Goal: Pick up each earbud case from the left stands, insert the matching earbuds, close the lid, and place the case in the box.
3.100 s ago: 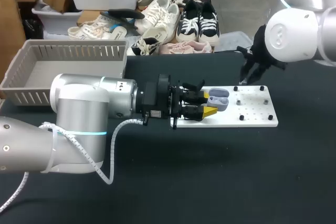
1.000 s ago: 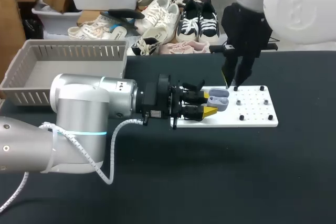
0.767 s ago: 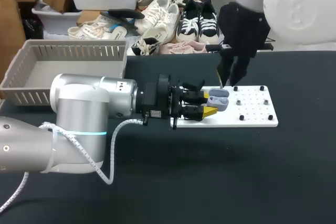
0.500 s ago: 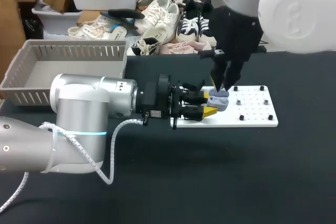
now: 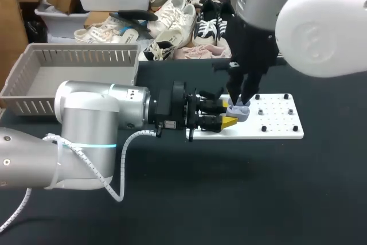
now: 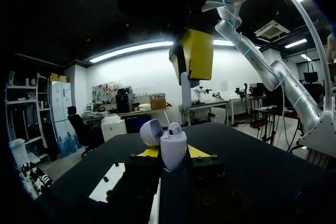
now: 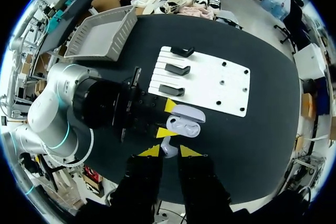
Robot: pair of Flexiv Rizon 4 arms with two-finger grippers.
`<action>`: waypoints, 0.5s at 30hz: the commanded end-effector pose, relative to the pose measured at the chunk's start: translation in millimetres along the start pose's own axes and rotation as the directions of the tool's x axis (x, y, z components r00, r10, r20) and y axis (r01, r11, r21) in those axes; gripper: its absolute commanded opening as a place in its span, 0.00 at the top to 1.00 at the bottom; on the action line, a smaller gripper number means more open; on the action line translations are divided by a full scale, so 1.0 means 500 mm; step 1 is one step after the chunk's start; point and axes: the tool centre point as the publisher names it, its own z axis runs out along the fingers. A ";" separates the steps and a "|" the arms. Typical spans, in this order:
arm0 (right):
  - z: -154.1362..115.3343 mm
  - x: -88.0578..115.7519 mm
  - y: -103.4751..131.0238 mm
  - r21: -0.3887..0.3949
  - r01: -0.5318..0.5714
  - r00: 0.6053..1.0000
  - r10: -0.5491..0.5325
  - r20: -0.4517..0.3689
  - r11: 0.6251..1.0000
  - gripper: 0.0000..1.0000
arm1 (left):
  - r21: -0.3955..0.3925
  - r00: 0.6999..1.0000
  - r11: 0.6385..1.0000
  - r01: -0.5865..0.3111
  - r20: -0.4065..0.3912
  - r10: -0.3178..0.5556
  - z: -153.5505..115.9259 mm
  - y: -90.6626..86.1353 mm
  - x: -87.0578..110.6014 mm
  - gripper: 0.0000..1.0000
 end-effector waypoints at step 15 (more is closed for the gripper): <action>0.028 -0.005 0.001 0.010 -0.022 0.999 0.021 0.047 1.000 1.00 | -0.005 1.000 1.000 -0.001 0.000 0.001 0.001 -0.002 0.001 1.00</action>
